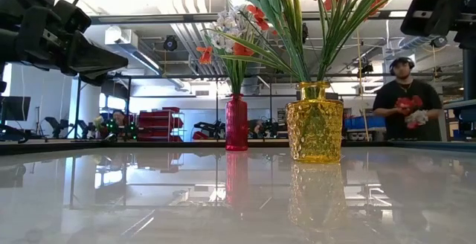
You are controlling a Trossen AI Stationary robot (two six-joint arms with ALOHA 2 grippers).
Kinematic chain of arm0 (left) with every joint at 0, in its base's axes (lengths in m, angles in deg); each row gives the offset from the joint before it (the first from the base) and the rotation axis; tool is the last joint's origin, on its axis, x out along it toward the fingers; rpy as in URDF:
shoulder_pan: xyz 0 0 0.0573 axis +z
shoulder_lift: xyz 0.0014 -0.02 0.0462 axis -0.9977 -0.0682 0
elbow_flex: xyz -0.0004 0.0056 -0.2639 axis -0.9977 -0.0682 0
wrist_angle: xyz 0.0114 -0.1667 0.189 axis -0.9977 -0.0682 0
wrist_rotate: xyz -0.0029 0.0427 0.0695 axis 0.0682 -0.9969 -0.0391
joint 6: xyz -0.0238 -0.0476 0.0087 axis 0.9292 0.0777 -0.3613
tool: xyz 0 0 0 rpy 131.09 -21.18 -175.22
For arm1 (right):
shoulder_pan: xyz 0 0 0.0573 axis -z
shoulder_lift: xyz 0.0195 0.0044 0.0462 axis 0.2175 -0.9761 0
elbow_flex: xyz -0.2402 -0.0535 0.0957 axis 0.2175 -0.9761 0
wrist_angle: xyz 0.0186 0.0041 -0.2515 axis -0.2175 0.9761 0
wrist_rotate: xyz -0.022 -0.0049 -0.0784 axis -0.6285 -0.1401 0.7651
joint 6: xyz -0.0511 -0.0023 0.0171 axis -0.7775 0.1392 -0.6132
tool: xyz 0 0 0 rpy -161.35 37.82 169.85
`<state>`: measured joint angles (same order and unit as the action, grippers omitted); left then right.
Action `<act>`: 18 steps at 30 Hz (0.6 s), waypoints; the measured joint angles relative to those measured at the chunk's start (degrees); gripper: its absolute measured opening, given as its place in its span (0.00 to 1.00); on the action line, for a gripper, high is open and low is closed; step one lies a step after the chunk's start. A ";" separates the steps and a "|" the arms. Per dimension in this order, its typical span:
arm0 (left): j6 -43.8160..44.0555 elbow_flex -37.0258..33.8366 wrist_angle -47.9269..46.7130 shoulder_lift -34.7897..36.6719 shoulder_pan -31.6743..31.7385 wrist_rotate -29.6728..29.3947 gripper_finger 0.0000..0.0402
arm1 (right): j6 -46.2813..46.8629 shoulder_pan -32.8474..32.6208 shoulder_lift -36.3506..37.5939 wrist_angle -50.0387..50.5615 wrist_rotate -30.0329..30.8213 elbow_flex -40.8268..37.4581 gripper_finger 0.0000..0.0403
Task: Sort flowers into vase by color
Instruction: Return to Home Position
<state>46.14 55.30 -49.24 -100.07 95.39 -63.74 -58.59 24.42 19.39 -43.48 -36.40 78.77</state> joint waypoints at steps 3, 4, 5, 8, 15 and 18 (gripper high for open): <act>-0.01 0.00 0.02 -0.11 0.00 0.02 0.00 | 0.00 0.00 -0.40 0.00 0.14 0.00 0.49; -0.01 0.00 0.02 -0.11 0.00 0.02 0.00 | 0.01 0.00 -0.58 0.00 0.16 0.00 0.49; -0.02 0.00 0.05 -0.11 0.01 0.02 0.00 | 0.00 0.00 -0.60 0.04 0.16 0.00 0.49; -0.01 0.00 0.05 -0.09 0.00 0.02 0.00 | 0.00 0.00 -0.60 0.04 0.16 0.00 0.49; -0.01 0.00 0.02 -0.26 0.00 0.02 0.00 | 0.00 0.00 -0.58 0.07 0.16 0.00 0.49; -0.02 0.00 -0.01 -0.26 0.00 0.02 0.00 | 0.01 0.00 -0.58 0.07 0.16 0.00 0.49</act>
<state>46.13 55.30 -49.25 -100.33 95.39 -63.72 -58.57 24.42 18.81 -43.42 -36.24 78.77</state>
